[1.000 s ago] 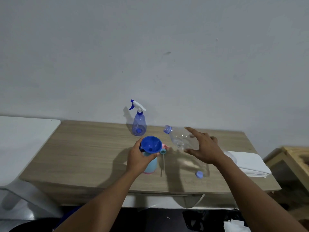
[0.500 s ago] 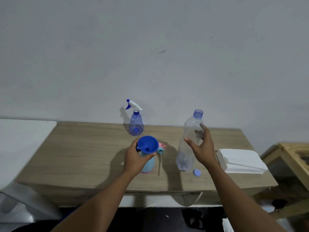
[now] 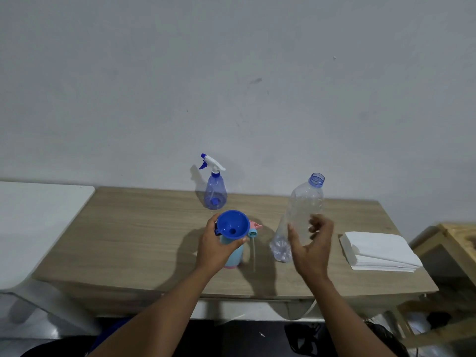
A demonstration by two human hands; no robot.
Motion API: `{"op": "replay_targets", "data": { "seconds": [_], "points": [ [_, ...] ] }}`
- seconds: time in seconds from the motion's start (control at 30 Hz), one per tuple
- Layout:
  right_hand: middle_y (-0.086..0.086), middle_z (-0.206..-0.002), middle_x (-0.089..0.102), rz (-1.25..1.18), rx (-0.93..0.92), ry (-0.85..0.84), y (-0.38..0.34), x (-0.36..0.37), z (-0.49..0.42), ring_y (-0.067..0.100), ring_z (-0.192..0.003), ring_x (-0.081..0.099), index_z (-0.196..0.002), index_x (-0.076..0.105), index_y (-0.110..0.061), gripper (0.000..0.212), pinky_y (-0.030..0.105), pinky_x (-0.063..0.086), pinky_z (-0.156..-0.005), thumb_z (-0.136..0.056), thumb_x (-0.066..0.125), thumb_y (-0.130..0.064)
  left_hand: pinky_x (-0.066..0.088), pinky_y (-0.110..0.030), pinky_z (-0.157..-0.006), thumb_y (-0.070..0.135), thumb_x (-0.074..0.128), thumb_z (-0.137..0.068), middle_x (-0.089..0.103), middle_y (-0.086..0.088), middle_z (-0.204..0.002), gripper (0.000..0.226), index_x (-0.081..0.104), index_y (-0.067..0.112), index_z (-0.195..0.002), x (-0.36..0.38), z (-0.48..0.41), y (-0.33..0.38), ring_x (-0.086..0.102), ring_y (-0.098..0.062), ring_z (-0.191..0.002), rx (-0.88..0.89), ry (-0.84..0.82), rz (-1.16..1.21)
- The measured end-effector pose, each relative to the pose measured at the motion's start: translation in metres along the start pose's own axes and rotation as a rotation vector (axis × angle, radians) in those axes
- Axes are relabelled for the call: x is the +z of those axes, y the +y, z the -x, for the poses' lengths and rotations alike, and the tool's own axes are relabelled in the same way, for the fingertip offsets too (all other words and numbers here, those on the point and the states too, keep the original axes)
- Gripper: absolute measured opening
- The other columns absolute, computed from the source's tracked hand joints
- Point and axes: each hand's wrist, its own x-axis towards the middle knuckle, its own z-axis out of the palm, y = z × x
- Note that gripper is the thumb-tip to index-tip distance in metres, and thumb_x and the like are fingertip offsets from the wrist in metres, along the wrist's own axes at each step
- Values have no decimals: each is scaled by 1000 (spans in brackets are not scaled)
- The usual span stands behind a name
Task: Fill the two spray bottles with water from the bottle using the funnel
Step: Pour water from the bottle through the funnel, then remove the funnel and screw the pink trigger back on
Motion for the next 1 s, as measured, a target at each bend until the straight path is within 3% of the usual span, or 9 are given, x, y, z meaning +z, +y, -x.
{"op": "replay_targets", "data": {
  "seconds": [0.1,0.23,0.37,0.43,0.53,0.63,0.8,0.9,1.0],
  "points": [
    [-9,-104,55,0,-21,-296,-8,24,15,6,-93,55,-118,53,-22,52,12,42,-77,-77,82,-35,48,-23,-91,27,96,-56,59,22,-114,88,47,30,-128,1,-1,-4,58,-6,-108,-9,-4,-27],
    [-11,-129,53,7,98,-560,-18,59,15,2,-114,52,-138,43,-31,79,17,45,-92,-72,84,-44,46,-25,-92,23,94,-61,59,14,-123,101,39,25,-145,0,-1,-13,56,-6,-112,-55,-19,-85],
    [-9,-144,46,-41,200,-700,-19,86,9,8,-129,48,-150,33,-25,113,28,44,-106,-56,90,-51,54,-33,-90,21,82,-65,68,14,-114,65,57,33,-124,-1,-4,-24,64,-7,-107,-68,-25,-106],
    [-8,-147,44,-72,235,-745,-17,95,8,9,-133,45,-152,29,-23,119,23,41,-107,-54,93,-45,55,-33,-87,11,76,-69,70,14,-106,53,61,34,-114,-2,-5,-26,67,-11,-103,-64,-19,-120],
    [-6,-141,47,-96,236,-689,-18,102,9,12,-130,49,-150,32,-22,104,20,44,-103,-63,91,-22,57,-34,-83,8,78,-71,71,13,-99,47,64,30,-110,-3,-10,-30,69,-10,-95,-63,-34,-129],
    [-8,-136,48,-119,209,-550,-24,100,8,8,-125,51,-145,37,-25,95,28,48,-103,-64,88,-21,56,-32,-83,18,83,-71,70,14,-101,47,62,31,-111,-3,-13,-34,67,-6,-95,-71,-50,-135],
    [-12,-126,53,-231,256,-306,-37,76,-4,-2,-112,58,-137,40,-26,90,19,54,-86,-65,92,-13,49,-22,-87,3,81,-74,65,6,-117,68,52,19,-134,-2,-14,-37,62,-11,-104,-77,-74,-118],
    [-13,-121,53,-157,274,-353,-27,49,0,-2,-101,61,-133,38,-26,89,14,54,-73,-64,93,-12,48,-21,-89,6,82,-74,64,11,-113,71,51,19,-136,-3,-15,-40,61,-6,-103,-63,-81,-129],
    [-12,-112,55,89,325,-475,2,28,18,9,-98,63,-121,38,-29,81,17,54,-73,-62,92,-19,50,-29,-92,11,84,-73,66,10,-115,72,51,20,-137,-3,-17,-45,62,-11,-105,-54,-83,-157]
  ]
}}
